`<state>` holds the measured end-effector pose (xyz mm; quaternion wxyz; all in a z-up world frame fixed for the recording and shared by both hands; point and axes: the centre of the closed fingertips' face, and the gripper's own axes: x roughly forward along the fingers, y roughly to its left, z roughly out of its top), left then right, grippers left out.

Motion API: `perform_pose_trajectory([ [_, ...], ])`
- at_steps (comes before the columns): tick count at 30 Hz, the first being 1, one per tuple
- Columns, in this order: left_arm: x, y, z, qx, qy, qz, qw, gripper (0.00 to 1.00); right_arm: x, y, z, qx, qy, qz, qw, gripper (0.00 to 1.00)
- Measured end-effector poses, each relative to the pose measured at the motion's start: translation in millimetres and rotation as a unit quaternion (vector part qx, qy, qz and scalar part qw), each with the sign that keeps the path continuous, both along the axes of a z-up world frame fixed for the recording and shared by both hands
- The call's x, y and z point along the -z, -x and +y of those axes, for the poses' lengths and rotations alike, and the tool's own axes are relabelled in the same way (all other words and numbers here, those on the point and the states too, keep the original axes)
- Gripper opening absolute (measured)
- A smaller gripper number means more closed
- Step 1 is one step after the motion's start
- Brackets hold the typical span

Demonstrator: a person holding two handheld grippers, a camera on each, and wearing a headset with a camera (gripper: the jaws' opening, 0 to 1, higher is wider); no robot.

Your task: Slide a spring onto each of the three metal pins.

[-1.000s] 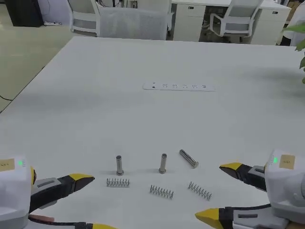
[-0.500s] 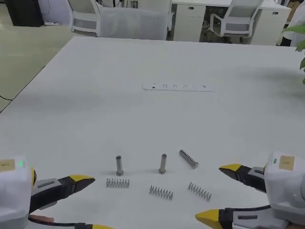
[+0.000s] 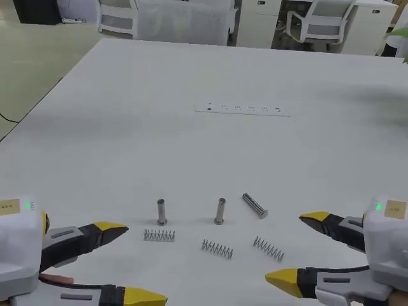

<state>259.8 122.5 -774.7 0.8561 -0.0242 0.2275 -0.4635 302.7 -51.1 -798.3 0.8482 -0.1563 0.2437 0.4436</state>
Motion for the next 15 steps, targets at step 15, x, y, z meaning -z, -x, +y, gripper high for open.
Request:
perform_pose_trajectory([
  [15,0.5,-2.2,2.4,-0.006,0.000,0.001,1.0000,0.77,-11.8,-16.3,-14.2,0.009,0.014,-0.009,0.9998,0.70],
])
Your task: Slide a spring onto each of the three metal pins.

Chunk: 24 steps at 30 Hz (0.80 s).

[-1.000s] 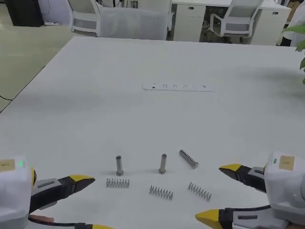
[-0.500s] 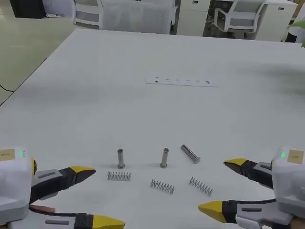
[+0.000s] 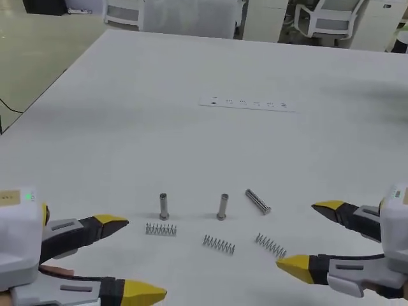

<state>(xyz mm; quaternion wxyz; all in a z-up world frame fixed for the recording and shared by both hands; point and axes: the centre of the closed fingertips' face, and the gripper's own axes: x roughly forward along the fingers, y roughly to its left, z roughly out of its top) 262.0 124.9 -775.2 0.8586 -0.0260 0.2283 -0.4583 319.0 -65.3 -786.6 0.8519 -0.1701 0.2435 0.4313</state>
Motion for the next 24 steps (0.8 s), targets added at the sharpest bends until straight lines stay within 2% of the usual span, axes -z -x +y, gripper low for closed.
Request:
perform_pose_trajectory([
  [8,0.1,0.3,-0.4,0.002,-0.001,-0.001,1.0000,0.76,-7.0,-15.9,3.6,-0.003,0.012,-0.007,0.9999,0.65],
  [11,-0.6,-0.5,0.5,-0.001,0.000,-0.003,1.0000,0.76,-4.1,-20.0,4.7,-0.005,0.027,-0.002,0.9996,0.64],
  [17,0.3,0.2,0.3,0.001,-0.005,-0.004,1.0000,0.76,-10.1,-35.6,16.1,-0.008,0.034,-0.009,0.9993,0.61],
  [24,-0.3,-0.3,1.1,-0.001,-0.004,-0.005,1.0000,0.75,-7.9,-51.9,24.0,0.000,0.049,-0.005,0.9988,0.54],
])
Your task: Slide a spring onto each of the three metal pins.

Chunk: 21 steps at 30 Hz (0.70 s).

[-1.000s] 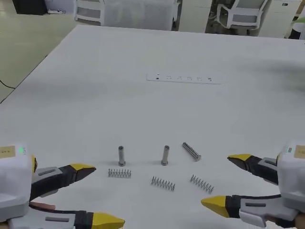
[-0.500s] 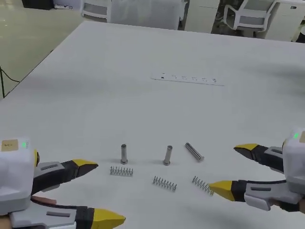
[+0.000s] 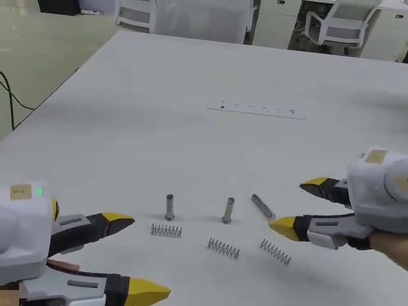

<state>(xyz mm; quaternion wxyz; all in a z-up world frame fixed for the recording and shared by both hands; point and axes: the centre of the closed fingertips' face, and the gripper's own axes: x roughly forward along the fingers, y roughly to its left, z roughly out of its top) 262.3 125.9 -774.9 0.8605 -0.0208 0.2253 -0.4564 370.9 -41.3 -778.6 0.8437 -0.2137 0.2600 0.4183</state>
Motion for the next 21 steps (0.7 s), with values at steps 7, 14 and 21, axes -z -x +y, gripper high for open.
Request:
perform_pose_trajectory([
  [7,0.8,0.8,-0.8,0.003,-0.001,0.001,1.0000,0.75,5.2,-16.6,4.6,0.032,0.004,0.014,0.9994,0.45],
  [14,2.0,0.8,-1.6,0.006,-0.002,0.003,1.0000,0.74,18.6,-29.3,8.1,0.050,0.015,0.034,0.9981,0.34],
  [21,2.4,0.6,-0.4,0.004,-0.002,0.003,1.0000,0.74,28.5,-41.0,12.1,0.054,0.033,0.061,0.9962,0.22],
])
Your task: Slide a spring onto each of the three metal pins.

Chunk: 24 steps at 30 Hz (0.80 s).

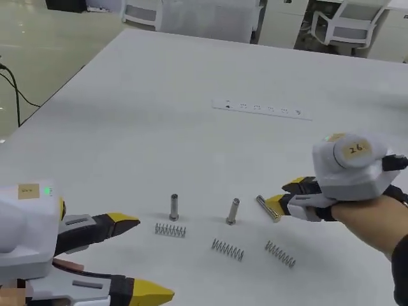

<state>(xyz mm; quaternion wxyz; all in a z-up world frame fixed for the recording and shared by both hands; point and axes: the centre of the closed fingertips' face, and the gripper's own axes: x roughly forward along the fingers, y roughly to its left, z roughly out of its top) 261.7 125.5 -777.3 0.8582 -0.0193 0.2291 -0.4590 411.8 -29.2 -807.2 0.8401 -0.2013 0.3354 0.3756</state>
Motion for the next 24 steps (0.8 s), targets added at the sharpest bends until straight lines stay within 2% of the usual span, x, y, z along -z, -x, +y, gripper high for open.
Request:
perform_pose_trajectory([
  [4,0.0,0.0,0.5,-0.001,0.000,0.000,1.0000,0.74,4.1,-6.0,1.2,-0.002,0.009,0.011,0.9999,0.18],
  [13,0.1,0.3,0.9,-0.001,0.000,0.001,1.0000,0.73,19.2,-17.3,5.4,-0.015,0.048,0.034,0.9982,0.14],
  [17,0.2,0.1,1.6,-0.002,-0.001,0.001,1.0000,0.73,26.9,-20.0,6.9,-0.019,0.062,0.044,0.9970,0.07],
  [24,1.0,-0.6,2.2,-0.004,-0.001,0.002,1.0000,0.72,39.6,-25.2,9.5,-0.017,0.076,0.061,0.9951,0.09],
])
